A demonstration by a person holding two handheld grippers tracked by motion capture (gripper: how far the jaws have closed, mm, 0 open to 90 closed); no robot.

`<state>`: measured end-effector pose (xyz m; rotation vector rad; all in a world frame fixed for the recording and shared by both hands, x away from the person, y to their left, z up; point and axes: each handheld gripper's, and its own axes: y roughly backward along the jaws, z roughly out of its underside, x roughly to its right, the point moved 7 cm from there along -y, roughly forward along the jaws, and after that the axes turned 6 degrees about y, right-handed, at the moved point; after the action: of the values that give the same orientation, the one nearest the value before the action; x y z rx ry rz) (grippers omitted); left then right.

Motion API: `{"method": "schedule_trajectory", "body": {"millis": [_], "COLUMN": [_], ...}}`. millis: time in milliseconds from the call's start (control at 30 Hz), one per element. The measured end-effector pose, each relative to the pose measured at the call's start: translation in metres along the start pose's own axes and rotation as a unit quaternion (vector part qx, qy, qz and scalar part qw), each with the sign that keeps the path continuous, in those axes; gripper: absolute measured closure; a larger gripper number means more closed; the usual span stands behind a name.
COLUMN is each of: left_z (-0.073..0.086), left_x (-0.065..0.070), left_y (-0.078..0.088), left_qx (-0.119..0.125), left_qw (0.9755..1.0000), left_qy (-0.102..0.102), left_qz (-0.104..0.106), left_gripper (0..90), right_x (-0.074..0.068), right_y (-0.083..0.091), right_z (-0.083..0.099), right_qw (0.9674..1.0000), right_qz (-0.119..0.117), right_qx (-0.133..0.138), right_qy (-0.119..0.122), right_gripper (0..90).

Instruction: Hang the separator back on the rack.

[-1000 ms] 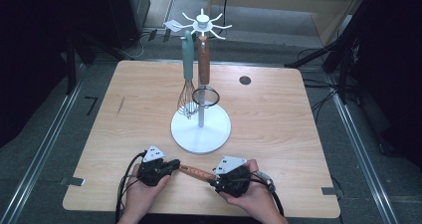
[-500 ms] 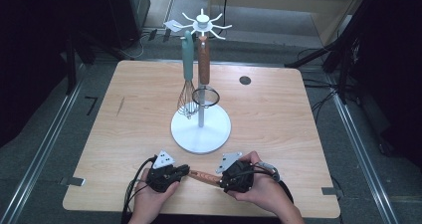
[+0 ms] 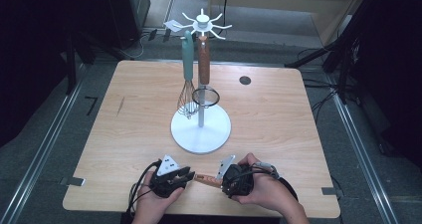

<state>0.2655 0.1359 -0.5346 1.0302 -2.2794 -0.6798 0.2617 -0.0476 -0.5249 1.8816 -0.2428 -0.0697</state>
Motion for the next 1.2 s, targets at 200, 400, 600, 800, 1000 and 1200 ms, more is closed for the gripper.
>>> {"method": "schedule_trajectory", "body": {"millis": [200,400,600,800,1000,1200], "left_z": [-0.003,-0.003,-0.002,0.001,0.004,0.009], "left_x": [-0.023,-0.054,-0.084,-0.114,-0.138,-0.158], "left_y": [0.021,0.047,0.073,0.095,0.108,0.117], "left_qx": [0.025,0.061,0.09,0.114,0.128,0.133], "left_qw": [0.9994,0.9953,0.9859,0.9756,0.967,0.9597], "left_qy": [0.014,0.043,0.08,0.12,0.142,0.164], "left_qz": [-0.021,-0.062,-0.116,-0.144,-0.168,-0.186], "left_gripper": [57.9,49.7,31.3,27.8,25.9,24.9], "right_x": [0.001,0.004,0.003,0.004,0.003,0.004], "right_y": [-0.002,-0.005,-0.007,-0.007,-0.006,0.004], "right_z": [0.002,-0.001,-0.004,-0.006,-0.005,-0.01], "right_qw": [0.9997,0.999,0.9978,0.9971,0.9978,0.9994], "right_qz": [-0.008,-0.012,-0.019,-0.022,-0.021,-0.031], "right_qx": [-0.024,-0.041,-0.061,-0.073,-0.062,-0.012], "right_qy": [0.002,0.011,0.018,0.009,0.009,0.01], "right_gripper": [59.8,60.4,64.6,70.4,70.6,70.7]}}
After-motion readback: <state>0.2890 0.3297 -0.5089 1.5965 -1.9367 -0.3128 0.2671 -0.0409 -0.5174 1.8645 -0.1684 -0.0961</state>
